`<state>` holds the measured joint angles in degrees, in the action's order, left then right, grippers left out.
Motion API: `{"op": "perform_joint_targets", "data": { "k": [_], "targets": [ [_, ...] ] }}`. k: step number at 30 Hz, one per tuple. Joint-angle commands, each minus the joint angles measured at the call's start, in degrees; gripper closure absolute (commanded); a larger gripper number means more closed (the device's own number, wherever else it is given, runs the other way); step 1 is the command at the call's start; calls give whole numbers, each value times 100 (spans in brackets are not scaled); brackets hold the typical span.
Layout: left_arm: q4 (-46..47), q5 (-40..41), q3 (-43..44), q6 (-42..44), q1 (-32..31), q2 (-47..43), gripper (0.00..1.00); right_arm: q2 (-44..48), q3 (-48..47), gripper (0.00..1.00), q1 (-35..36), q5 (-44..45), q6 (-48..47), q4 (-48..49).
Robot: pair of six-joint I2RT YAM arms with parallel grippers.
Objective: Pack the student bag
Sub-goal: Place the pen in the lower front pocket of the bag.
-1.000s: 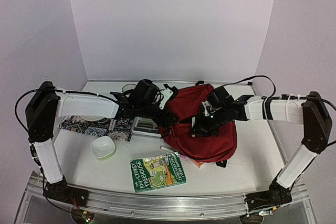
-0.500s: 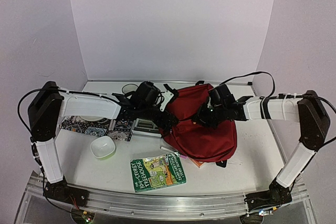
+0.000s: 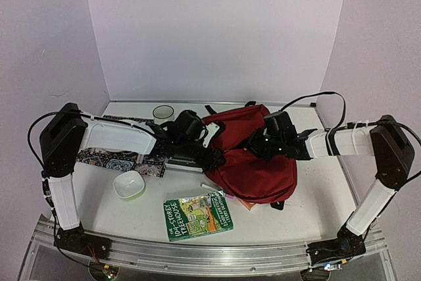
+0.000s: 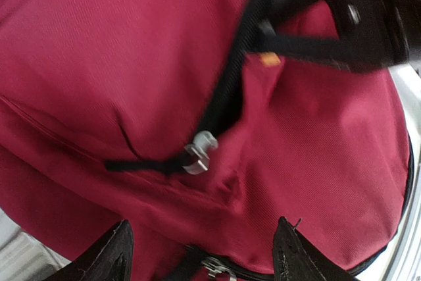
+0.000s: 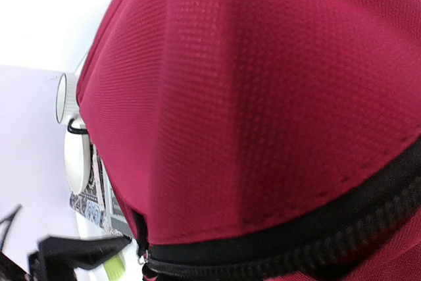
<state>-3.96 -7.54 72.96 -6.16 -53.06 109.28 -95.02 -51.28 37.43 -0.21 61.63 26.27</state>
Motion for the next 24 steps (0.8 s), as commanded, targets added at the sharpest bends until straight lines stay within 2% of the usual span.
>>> {"op": "perform_joint_targets", "data": {
  "k": [1, 10, 19, 24],
  "targets": [
    [151, -130, -139, -177, -210, 97, 27, 232, 202, 100, -8, 365, 228, 978],
    [368, -457, -422, -441, -455, 68, 32, -315, 25, 97, 32, 613, 330, 1580],
    [693, -611, -683, -562, -496, -172, 34, -1069, -457, 79, 44, 412, 258, 2231],
    [738, -591, -715, -608, -495, -263, 34, -1179, -735, 67, 45, 86, 198, 2212]
  ]
}}
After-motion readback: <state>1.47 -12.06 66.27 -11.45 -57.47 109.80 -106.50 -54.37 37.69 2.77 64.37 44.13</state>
